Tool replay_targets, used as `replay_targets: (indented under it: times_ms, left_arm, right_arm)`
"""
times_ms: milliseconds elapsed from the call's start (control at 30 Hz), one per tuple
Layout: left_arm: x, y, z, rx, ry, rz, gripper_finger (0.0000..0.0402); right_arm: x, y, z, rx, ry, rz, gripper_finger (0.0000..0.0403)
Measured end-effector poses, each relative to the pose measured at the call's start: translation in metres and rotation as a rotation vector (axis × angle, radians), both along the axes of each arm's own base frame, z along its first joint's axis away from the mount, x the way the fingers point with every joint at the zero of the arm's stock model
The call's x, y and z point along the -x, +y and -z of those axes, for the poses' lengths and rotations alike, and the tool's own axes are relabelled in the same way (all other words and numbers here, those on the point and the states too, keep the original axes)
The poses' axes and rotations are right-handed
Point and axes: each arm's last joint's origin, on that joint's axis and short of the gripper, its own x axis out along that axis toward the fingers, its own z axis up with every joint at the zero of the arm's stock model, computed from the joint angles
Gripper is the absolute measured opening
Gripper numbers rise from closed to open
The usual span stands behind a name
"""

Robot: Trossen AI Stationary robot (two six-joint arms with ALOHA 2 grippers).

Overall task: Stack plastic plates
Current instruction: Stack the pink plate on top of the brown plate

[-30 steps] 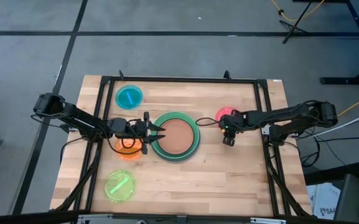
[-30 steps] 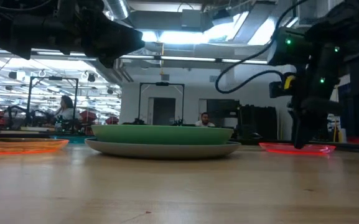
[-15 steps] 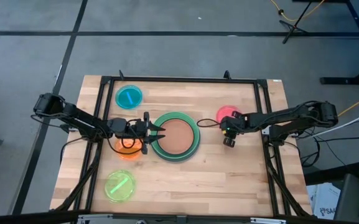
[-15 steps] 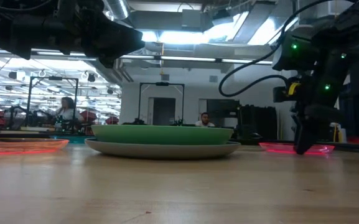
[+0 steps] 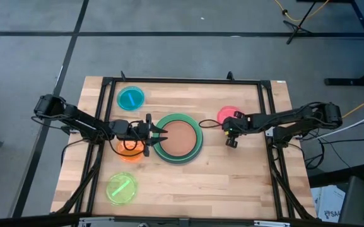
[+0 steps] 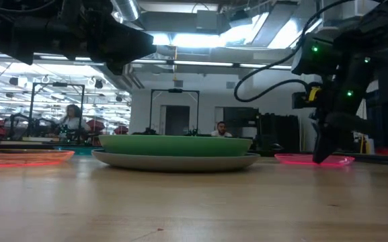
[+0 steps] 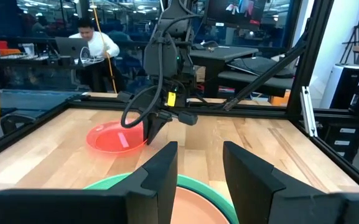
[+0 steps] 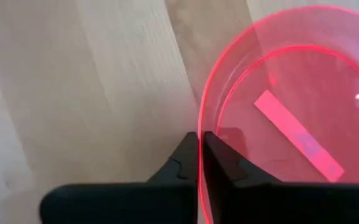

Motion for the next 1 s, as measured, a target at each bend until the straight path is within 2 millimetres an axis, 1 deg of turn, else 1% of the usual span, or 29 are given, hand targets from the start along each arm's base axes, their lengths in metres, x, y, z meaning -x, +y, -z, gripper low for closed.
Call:
replay_targets:
  times_ms: [267, 533, 800, 1000]
  left_arm:
    - [0.0, 0.0, 0.002, 0.003, 0.017, 0.0, 0.0122]
    - [0.0, 0.0, 0.002, 0.001, 0.018, -0.005, 0.0121]
    - [0.0, 0.0, 0.002, -0.012, 0.019, -0.003, 0.0122]
    - [0.0, 0.0, 0.002, -0.017, 0.02, -0.004, 0.0121]
  right_arm:
    - [-0.015, -0.001, -0.018, 0.01, -0.06, -0.034, 0.0001]
    - [-0.026, -0.002, -0.032, 0.027, -0.117, -0.062, 0.0]
    - [-0.04, -0.003, -0.045, 0.076, -0.235, -0.139, 0.0]
    - [-0.049, -0.002, -0.052, 0.102, -0.347, -0.236, 0.0]
